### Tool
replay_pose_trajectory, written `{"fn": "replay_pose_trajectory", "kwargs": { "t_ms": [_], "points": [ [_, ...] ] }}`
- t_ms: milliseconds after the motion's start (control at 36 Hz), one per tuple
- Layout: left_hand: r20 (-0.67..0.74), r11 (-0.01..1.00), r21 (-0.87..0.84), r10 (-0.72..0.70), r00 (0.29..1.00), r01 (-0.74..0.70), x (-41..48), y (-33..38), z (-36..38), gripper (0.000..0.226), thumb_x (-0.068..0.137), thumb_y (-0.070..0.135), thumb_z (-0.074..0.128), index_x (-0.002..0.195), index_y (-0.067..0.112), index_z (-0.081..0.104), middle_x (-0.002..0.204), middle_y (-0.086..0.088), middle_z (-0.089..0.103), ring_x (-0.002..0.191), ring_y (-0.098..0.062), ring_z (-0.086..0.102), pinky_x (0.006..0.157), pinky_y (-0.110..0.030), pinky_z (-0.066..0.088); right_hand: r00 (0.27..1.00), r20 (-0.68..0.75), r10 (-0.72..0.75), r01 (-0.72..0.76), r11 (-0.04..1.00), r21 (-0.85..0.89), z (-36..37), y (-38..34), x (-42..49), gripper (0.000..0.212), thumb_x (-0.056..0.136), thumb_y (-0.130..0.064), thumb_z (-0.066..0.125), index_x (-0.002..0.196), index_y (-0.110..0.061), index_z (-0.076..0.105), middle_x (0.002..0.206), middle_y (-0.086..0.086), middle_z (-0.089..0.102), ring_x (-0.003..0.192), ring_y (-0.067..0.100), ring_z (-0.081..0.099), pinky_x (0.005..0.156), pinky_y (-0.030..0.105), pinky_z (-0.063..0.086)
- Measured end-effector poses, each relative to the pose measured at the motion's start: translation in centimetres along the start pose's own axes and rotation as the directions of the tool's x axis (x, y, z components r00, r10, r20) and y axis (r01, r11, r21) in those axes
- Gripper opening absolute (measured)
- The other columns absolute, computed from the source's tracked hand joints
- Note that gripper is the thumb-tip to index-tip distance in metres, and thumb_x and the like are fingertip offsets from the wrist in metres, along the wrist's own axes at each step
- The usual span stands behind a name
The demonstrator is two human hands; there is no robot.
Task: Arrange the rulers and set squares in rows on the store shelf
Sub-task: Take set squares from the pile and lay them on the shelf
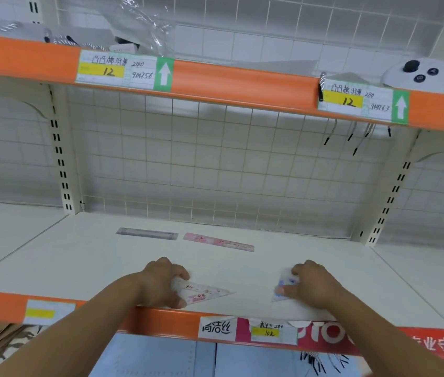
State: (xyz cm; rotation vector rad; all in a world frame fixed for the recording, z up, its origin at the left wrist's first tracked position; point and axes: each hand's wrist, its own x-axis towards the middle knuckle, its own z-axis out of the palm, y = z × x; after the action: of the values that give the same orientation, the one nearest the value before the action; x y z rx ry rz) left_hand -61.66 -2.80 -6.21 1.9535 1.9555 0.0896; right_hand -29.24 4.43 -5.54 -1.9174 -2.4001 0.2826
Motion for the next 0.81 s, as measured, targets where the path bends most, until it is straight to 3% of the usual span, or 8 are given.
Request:
{"fn": "replay_pose_trajectory", "kwargs": {
  "t_ms": [56,139,306,528,667,806],
  "points": [
    [-0.003,1.0,0.013,0.002,1.0,-0.002,0.1,-0.1,0.1,0.068,0.074,0.047,0.073,0.135,0.039,0.045,0.131,0.001,0.039,0.124,-0.021,0.04,0.107,-0.033,0.037,0.991,0.124,-0.056,0.053,0.998,0.025,-0.9,0.2,-0.1,0.074,0.079,-0.056,0.068,0.141,-0.027,0.041,0.129,0.003,0.041,0.123,0.022,0.036,0.1,0.031,0.036],
    [-0.006,1.0,0.006,0.006,1.0,-0.006,0.1,-0.2,0.1,0.068,0.074,0.046,0.073,0.136,0.038,0.045,0.131,0.001,0.038,0.125,-0.022,0.039,0.107,-0.033,0.037,0.962,0.239,-0.133,0.134,0.991,0.014,-1.4,0.4,0.0,0.068,0.085,-0.041,0.067,0.145,-0.038,0.034,0.13,0.001,0.036,0.127,0.022,0.031,0.109,0.031,0.029],
    [-0.01,1.0,0.0,0.014,1.0,-0.014,0.2,-0.3,0.2,0.068,0.073,0.047,0.073,0.135,0.039,0.046,0.131,0.001,0.039,0.124,-0.021,0.04,0.106,-0.033,0.038,0.949,0.272,-0.161,0.163,0.986,0.012,-1.3,0.2,0.6,0.048,0.09,-0.029,0.064,0.135,-0.035,0.047,0.114,-0.002,0.034,0.105,0.014,0.04,0.099,0.022,0.036],
    [0.001,1.0,-0.004,0.024,1.0,-0.024,0.1,-0.2,0.0,0.068,0.077,0.045,0.073,0.137,0.037,0.044,0.133,0.0,0.037,0.129,-0.023,0.036,0.109,-0.032,0.034,0.949,0.301,-0.094,0.102,0.995,-0.012,-1.7,-0.2,0.9,0.06,0.087,-0.03,0.067,0.141,-0.029,0.039,0.116,-0.003,0.033,0.119,0.02,0.046,0.101,0.026,0.039],
    [-0.009,1.0,0.016,0.024,1.0,-0.024,0.2,-0.2,0.1,0.068,0.076,0.045,0.074,0.137,0.037,0.044,0.132,0.0,0.038,0.126,-0.023,0.04,0.107,-0.03,0.036,0.947,0.317,-0.061,0.081,0.996,-0.049,-1.9,-0.5,1.1,0.05,0.086,-0.031,0.067,0.13,-0.03,0.044,0.114,-0.002,0.034,0.104,0.016,0.045,0.091,0.025,0.041],
    [-0.01,1.0,0.01,0.022,1.0,-0.022,0.2,-0.3,0.2,0.067,0.076,0.045,0.074,0.136,0.038,0.045,0.133,0.0,0.038,0.127,-0.023,0.039,0.108,-0.032,0.036,0.948,0.311,-0.061,0.088,0.993,-0.073,-1.9,-0.6,1.2,0.049,0.086,-0.031,0.067,0.129,-0.032,0.044,0.114,-0.002,0.034,0.104,0.018,0.045,0.094,0.029,0.042]
  ]
}}
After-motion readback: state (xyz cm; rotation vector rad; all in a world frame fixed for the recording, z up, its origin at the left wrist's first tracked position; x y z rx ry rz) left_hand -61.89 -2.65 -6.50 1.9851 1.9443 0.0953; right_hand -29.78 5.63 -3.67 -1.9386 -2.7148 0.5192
